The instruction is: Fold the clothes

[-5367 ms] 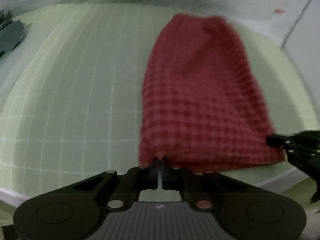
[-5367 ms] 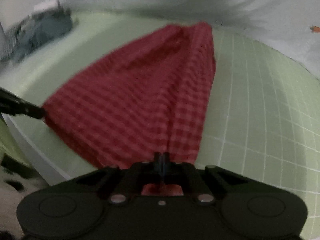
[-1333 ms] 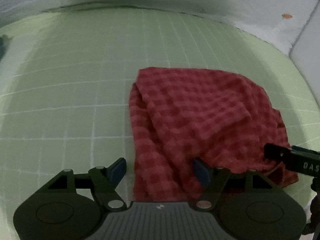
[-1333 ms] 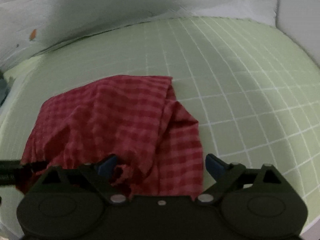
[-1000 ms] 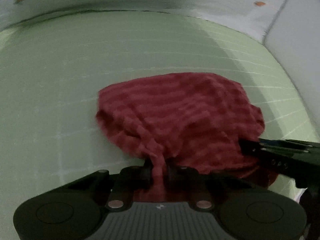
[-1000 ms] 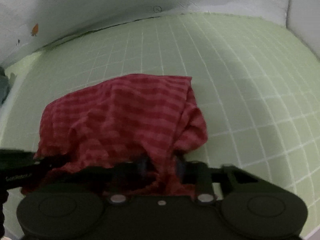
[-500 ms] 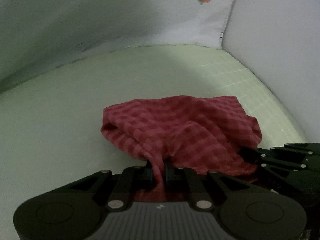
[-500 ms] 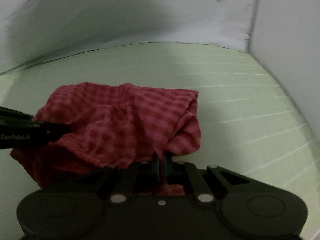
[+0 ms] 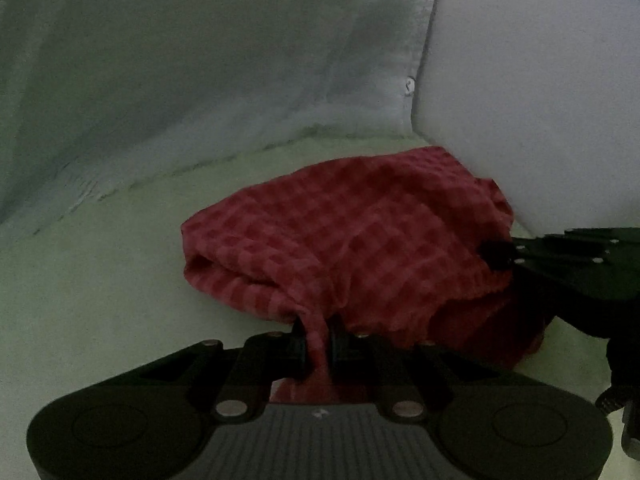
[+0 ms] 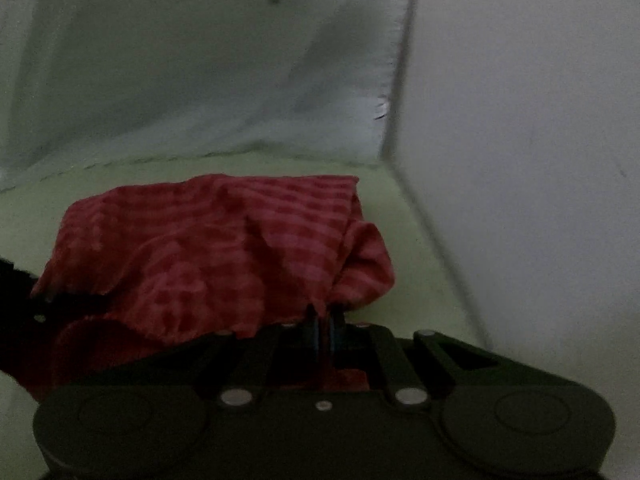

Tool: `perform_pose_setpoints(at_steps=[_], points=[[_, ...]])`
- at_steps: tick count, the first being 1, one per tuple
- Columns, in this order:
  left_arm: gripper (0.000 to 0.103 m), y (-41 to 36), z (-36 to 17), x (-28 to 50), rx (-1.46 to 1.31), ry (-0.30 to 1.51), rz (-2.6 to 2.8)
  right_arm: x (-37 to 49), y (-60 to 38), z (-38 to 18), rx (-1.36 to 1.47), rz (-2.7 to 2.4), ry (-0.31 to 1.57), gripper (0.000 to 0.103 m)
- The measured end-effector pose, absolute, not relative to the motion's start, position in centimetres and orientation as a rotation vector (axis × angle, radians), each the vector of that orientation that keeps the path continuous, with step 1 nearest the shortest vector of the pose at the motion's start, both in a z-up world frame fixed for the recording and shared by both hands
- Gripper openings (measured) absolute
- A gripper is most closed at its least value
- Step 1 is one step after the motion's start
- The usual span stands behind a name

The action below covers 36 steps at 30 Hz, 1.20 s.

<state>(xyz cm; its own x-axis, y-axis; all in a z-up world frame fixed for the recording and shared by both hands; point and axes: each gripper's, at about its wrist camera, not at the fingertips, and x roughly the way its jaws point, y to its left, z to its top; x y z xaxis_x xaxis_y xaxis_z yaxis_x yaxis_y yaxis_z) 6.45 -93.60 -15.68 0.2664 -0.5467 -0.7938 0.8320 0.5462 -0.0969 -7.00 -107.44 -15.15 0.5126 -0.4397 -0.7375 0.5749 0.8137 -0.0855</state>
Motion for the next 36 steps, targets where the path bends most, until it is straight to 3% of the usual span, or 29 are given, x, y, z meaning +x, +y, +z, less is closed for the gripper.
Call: perform_pose_setpoints(at_steps=[3,5,7,9,11,13,18,20,36], points=[[0.018,-94.9,-15.8,7.0,0.392,0.864,-0.973,-6.4,-109.3,-15.6,0.198,-0.641,0.828,0.014],[0.027,-94.1,-15.5,7.0,0.397,0.864,-0.964,-6.6,-109.1,-15.3,0.208,-0.661,0.829,0.027],[0.034,-93.0,-15.1,6.8,0.395,0.863,-0.946,-7.1,-108.3,-14.7,0.205,-0.688,0.825,0.047],[0.041,-91.9,-14.2,6.6,0.389,0.855,-0.933,-7.7,-107.9,-14.0,0.206,-0.707,0.82,0.052],[0.063,-90.1,-12.7,6.0,0.376,0.835,-0.926,-8.7,-106.5,-12.9,0.216,-0.723,0.81,0.061],[0.08,-87.9,-10.9,5.1,0.352,0.791,-0.93,-10.0,-105.0,-11.7,0.227,-0.739,0.793,0.079],[0.097,-81.2,-6.2,1.3,0.277,0.671,-0.947,-13.8,-98.8,-8.5,0.261,-0.759,0.736,0.098],[0.103,-78.4,-4.9,-0.6,0.25,0.631,-0.937,-15.6,-95.5,-7.6,0.27,-0.765,0.714,0.101],[0.103,-57.8,-2.9,-13.6,0.287,0.572,-0.958,-27.3,-68.6,-5.9,0.272,-0.779,0.673,0.103]])
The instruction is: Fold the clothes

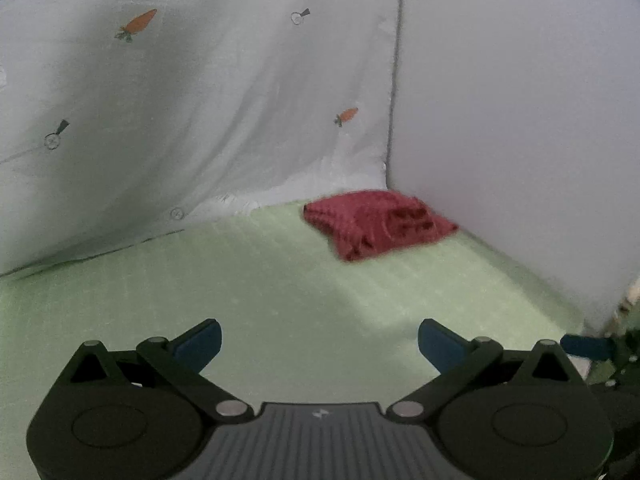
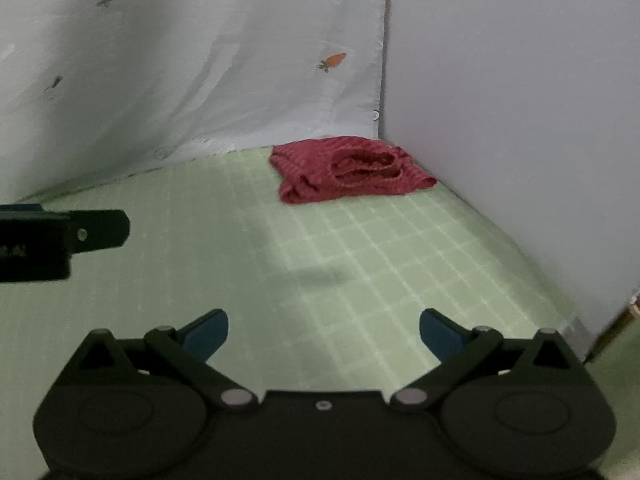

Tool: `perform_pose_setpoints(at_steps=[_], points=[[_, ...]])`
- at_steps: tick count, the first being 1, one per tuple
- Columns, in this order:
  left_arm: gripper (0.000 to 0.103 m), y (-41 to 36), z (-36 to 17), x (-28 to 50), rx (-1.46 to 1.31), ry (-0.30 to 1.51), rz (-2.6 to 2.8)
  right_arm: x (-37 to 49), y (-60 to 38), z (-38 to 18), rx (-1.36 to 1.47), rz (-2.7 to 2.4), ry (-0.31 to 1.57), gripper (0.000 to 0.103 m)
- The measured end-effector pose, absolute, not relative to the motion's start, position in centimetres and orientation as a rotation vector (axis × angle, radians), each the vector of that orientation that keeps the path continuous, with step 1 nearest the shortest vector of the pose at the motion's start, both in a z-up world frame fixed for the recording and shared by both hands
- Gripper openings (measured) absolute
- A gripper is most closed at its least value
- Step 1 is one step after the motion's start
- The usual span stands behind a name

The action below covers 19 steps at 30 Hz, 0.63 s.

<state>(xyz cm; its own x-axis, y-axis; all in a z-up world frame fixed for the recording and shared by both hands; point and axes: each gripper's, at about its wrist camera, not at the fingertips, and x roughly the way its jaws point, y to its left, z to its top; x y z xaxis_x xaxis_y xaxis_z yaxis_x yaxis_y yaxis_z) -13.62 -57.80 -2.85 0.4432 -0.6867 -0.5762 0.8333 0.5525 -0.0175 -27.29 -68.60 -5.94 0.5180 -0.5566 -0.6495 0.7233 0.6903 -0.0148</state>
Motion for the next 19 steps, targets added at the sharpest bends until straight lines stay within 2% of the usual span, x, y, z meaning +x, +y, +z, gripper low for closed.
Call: perform_pose_setpoints(at_steps=[9,19], points=[[0.103,-51.8,-2.4,-16.3,0.286,0.556,-0.993,-30.1,-62.2,-4.9,0.258,-0.847,0.627,0.103],[0.103,-50.1,-1.5,-18.0,0.274,0.506,-1.034,-32.0,-59.8,-3.3,0.246,-0.922,0.553,0.103]])
